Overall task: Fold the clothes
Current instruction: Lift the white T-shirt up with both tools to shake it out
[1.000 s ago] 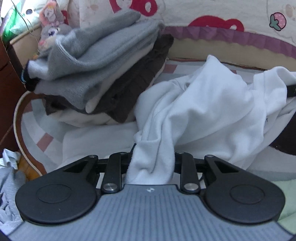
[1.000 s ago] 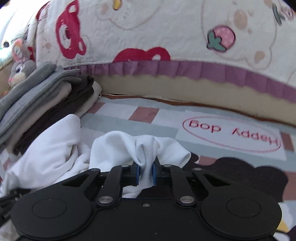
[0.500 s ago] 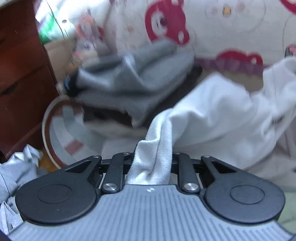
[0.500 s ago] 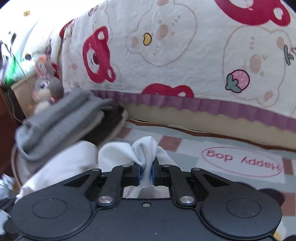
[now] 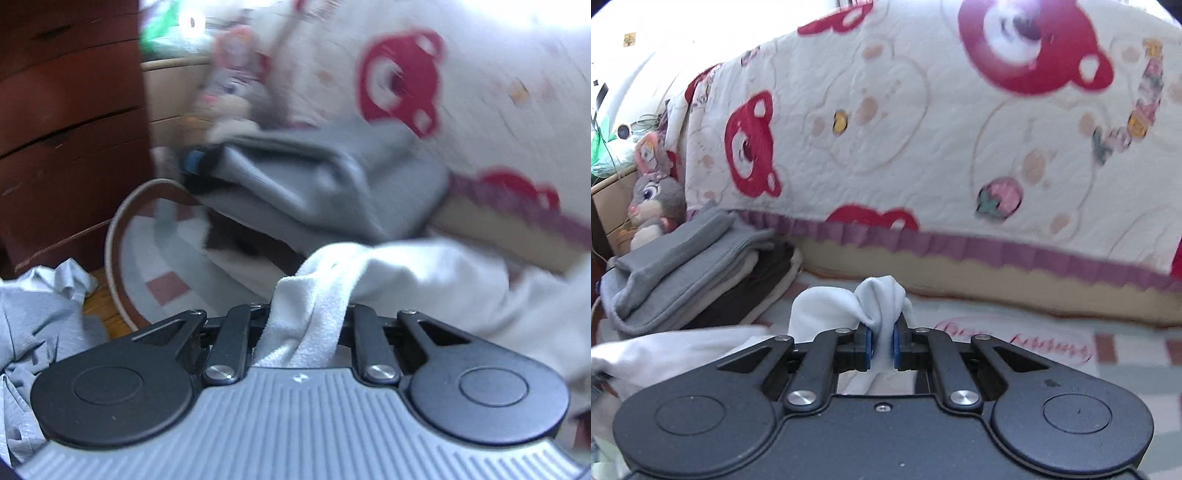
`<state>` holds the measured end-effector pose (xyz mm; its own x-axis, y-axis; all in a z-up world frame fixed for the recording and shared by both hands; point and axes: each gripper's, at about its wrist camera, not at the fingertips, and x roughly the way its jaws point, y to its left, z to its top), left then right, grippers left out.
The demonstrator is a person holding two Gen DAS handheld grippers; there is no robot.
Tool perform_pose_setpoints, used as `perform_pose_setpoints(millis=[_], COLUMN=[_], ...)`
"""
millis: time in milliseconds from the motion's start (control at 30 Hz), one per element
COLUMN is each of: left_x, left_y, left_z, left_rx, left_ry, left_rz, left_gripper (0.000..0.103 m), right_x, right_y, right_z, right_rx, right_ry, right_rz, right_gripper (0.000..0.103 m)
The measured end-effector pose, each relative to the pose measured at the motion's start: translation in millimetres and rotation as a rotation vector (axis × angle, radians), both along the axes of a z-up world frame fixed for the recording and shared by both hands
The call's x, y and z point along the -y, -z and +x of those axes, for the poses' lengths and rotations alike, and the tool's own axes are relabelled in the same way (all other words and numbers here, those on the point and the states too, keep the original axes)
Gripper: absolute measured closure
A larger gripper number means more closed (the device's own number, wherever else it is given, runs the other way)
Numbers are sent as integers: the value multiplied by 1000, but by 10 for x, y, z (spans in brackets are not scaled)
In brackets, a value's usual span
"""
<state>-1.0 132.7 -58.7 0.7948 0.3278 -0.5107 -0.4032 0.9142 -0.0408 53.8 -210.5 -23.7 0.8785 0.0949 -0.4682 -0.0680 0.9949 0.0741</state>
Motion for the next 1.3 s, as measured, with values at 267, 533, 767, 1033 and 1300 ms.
perform_pose_setpoints(millis=[267,533,767,1033,1300], left_x=[-381,-213,-135,3,289], left_y=[92,-167,-739,-1675,-1078], left_z=[80,-131,-328,14,913], left_rx=[-34,144,378,445,145], left_ry=[-114,57,195,86,60], left_rz=[-80,-142,-179,160,138], left_gripper=[87,87,87,87,66], right_x=[279,841,1126,1018,1230], right_y=[-206,-675,-1514,-2133,-797], right_z=[-73,-540,-1010,-1075,543], right_rx=[96,149,241,253,-89], right_ry=[83,149,116,1,83], right_rz=[-144,-279,-494,-506,-319], right_gripper=[93,93,93,93,53])
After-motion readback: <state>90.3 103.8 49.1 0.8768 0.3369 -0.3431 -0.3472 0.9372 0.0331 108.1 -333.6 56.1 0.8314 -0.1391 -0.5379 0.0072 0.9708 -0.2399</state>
